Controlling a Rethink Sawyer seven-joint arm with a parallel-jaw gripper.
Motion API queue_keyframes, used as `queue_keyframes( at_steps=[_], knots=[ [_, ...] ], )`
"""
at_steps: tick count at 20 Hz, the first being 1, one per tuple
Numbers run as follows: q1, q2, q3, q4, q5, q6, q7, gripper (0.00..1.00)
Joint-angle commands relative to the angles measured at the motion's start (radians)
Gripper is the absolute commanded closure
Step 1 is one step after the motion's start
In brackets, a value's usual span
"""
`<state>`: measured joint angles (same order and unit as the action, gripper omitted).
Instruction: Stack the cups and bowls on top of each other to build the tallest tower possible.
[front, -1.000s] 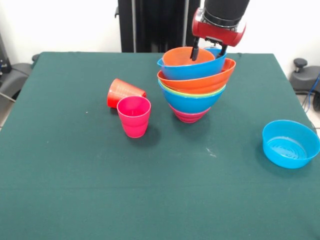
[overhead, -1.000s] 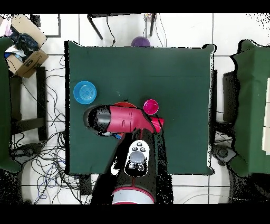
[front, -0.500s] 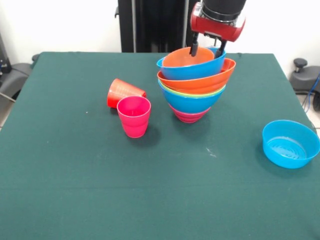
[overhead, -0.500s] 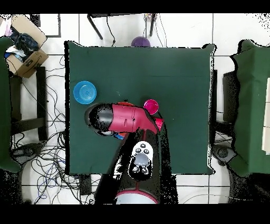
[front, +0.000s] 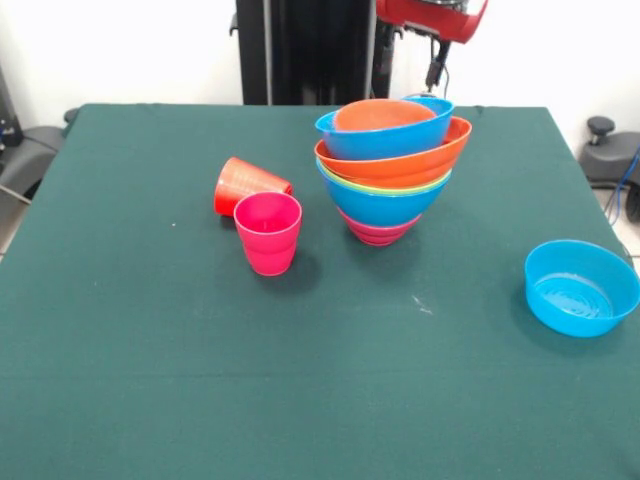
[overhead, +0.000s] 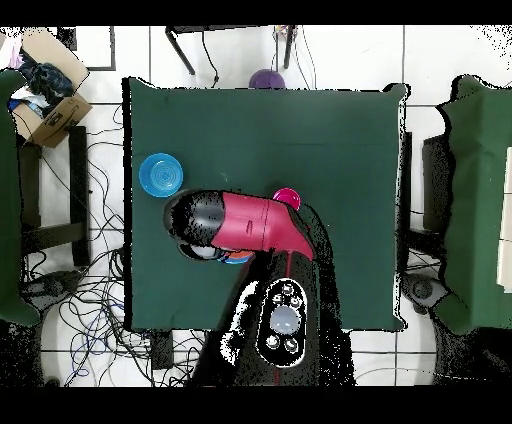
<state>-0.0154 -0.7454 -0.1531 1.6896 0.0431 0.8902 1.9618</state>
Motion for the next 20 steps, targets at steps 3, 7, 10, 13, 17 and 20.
queue_keyframes(
  at_steps=[3,7,10,13,17,20],
  knots=[
    [-0.064,-0.02,0.117,-0.091,0.0,0.142,-0.022,0.0],
    [-0.092,0.007,0.116,-0.15,-0.036,0.148,-0.048,0.0],
    [-0.119,0.057,0.114,-0.219,-0.068,0.12,-0.061,0.0],
    [-0.143,0.103,0.115,-0.29,-0.088,0.096,-0.072,0.0],
    [-0.17,0.184,0.117,-0.424,-0.112,0.09,-0.077,0.0],
    [-0.178,0.241,0.114,-0.492,-0.117,0.074,-0.056,0.0]
  ],
)
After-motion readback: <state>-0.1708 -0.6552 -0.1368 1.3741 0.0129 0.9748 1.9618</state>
